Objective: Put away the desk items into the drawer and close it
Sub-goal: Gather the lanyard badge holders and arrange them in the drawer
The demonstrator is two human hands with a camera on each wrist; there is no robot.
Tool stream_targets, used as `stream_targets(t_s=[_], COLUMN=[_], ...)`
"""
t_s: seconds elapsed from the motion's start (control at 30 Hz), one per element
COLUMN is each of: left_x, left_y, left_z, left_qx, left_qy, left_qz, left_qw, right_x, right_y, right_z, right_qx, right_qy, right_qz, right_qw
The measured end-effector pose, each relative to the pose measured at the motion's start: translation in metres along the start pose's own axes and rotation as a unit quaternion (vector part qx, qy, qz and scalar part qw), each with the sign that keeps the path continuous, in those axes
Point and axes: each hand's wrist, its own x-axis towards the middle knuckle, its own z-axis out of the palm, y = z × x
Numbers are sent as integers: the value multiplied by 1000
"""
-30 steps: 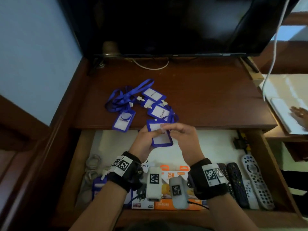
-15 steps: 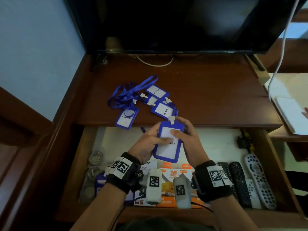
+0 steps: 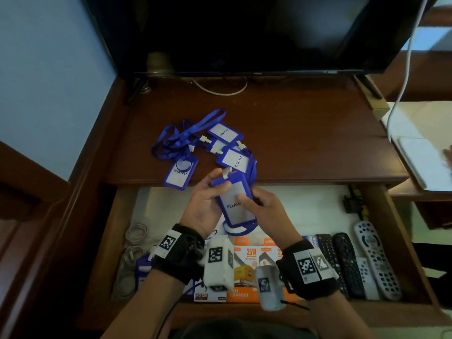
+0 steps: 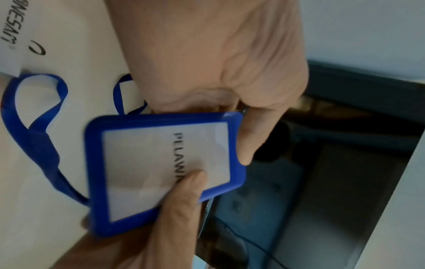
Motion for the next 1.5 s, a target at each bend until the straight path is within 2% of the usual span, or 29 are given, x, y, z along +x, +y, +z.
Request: stream_targets(t_s=[0.07,0.17,0.23,0.33,0.43,0.53,0.6,0.73,0.9,0.97,1.1,1.23,1.4,1.5], left_x=[4,7,8,6,4,2,0,-3,-5,-6,-5,-2,2,3], left_y=[4,9,14,19,17,13,14,19,21,18,12,11,2,1], left_z=[-1,-2,-6,-10,-9,-8,-8,-7,-10,-11,-12,-18,-16,-15], left_qx=[-4,96,178,310,428,480,495,538,494,488,451,460,465,448], left_qy=[13,32,21,14,47,61,42,-48,-138,-159,-77,11,51,78], left_qz=[-3,-10,-30,-43,-18,-8,-16,-33,-128,-135,-111,-67,-36,-9], left_qw=[1000,995,983,950,902,875,868,841,849,847,882,885,883,891], right_x=[0,0,0,0,-2,-3,-3,-3,-5,-5,-7,-9,-5,-4], right_y=[0,-2,-3,-4,-4,-4,-4,-7,-12,-11,-5,0,2,0], right_z=[-3,-8,-12,-20,-24,-25,-26,-27,-24,-24,-22,-25,-27,-26], right_qx=[-13,0,-5,-12,-27,-27,-27,-17,22,33,65,110,75,95], right_qy=[-24,-44,-38,-24,4,26,29,24,13,5,15,33,56,55], right_qz=[4,18,29,34,31,28,28,29,41,52,82,112,104,115], right_qw=[1000,999,999,999,999,999,999,999,999,998,994,987,990,987])
